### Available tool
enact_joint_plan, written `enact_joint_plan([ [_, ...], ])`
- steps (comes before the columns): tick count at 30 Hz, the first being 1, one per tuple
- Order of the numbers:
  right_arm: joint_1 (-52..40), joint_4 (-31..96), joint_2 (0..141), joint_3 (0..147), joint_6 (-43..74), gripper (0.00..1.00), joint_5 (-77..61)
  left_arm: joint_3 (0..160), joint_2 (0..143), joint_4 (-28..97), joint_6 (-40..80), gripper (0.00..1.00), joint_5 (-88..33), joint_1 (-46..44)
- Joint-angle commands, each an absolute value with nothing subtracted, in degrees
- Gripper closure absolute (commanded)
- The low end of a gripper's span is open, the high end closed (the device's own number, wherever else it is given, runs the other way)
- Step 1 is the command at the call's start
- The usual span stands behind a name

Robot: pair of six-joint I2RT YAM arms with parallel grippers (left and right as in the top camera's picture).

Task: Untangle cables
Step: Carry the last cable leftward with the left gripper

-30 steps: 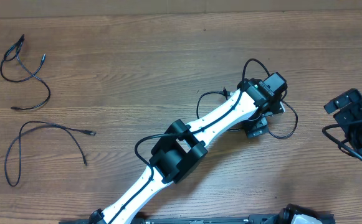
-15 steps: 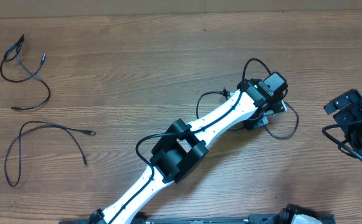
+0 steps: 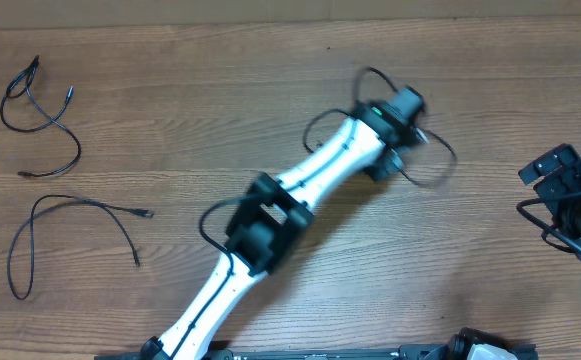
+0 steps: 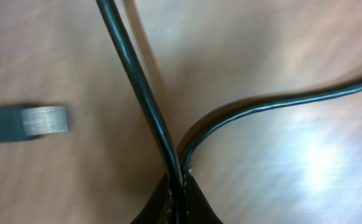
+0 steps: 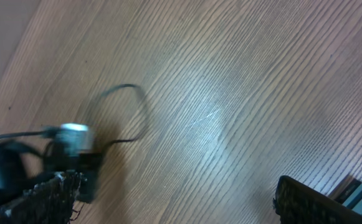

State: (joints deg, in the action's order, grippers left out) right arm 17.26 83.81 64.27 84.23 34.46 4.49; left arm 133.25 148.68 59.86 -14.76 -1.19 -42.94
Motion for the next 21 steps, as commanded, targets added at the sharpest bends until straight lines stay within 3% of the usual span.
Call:
enact_joint_plan([
  [1, 17.5, 83.7, 64.8, 85.2, 34.0, 0.00, 5.1, 133.2, 150.6, 60.2, -8.2, 0.96, 1.2, -35.0],
  [21, 17.5, 83.7, 70.0, 85.2, 34.0, 0.00, 5.1, 136.2, 150.1, 56.1, 2.8, 0.96, 1.5, 0.6],
])
